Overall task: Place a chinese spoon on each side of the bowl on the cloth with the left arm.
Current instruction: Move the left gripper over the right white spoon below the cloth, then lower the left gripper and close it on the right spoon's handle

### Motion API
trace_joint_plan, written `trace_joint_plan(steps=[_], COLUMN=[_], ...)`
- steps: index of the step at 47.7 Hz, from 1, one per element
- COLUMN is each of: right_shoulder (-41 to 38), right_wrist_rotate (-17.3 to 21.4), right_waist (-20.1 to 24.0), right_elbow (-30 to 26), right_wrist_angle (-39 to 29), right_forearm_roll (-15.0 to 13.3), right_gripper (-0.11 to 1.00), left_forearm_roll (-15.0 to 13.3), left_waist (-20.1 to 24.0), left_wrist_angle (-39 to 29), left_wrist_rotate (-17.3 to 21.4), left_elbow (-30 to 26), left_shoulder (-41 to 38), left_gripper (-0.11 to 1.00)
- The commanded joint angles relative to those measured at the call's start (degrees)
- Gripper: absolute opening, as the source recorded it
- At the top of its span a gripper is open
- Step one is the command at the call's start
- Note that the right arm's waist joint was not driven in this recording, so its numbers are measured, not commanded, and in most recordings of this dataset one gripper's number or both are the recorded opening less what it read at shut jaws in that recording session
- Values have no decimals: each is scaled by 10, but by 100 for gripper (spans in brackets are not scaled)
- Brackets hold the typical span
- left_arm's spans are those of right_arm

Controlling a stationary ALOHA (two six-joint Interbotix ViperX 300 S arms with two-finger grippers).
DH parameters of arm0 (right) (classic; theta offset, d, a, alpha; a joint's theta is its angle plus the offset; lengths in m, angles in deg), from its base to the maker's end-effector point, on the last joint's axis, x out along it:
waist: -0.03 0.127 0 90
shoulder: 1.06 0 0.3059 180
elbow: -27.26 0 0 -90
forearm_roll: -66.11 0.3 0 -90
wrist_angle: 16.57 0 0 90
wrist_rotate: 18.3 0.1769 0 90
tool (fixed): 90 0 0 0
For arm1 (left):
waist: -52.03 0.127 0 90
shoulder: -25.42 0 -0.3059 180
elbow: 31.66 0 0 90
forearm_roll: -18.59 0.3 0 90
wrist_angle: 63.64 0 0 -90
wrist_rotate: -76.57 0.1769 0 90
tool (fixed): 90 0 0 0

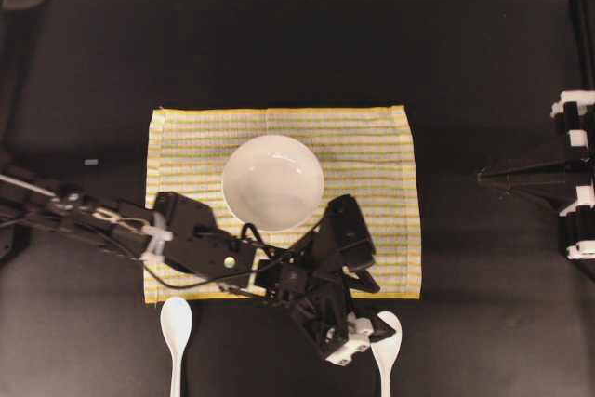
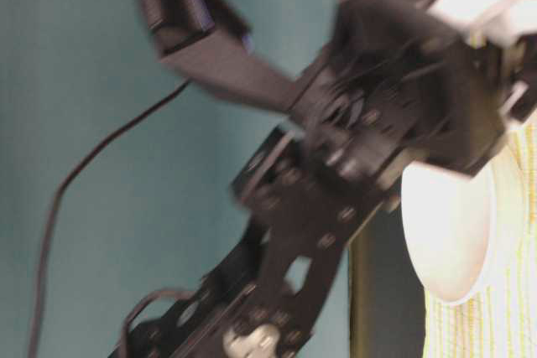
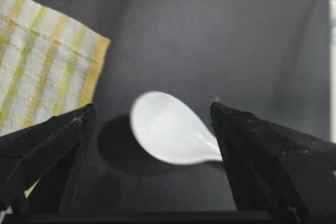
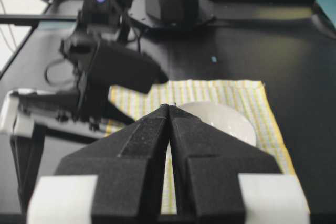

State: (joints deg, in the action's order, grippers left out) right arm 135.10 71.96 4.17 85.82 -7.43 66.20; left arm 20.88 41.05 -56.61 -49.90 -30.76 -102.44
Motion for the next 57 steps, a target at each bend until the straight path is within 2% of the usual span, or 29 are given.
trace_joint_plan(steps=[1,26,34,49,57], right_shoulder=[-3,-3,-2,-3,-2], right_wrist_rotate=[2,-2,-4,-4,-4], right_waist=[0,0,0,0,1], right_elbow=[-3,0,1,4,4], right_wrist_angle=[4,3,4,4,3], right_forearm_roll=[1,1,1,1,1], right_gripper=[-1,-1,-1,-1,-1], left_forearm_roll=[3,3,3,3,3], left_waist=[4,1,-2,-7,-10], left_wrist_angle=[4,2,0,0,-7], left_wrist_rotate=[4,5,5,5,4], left_elbow=[-21,-21,-21,-30,-38], left_shoulder=[-10,-29,-33,-34,-37], left_gripper=[83,82,79,60,41])
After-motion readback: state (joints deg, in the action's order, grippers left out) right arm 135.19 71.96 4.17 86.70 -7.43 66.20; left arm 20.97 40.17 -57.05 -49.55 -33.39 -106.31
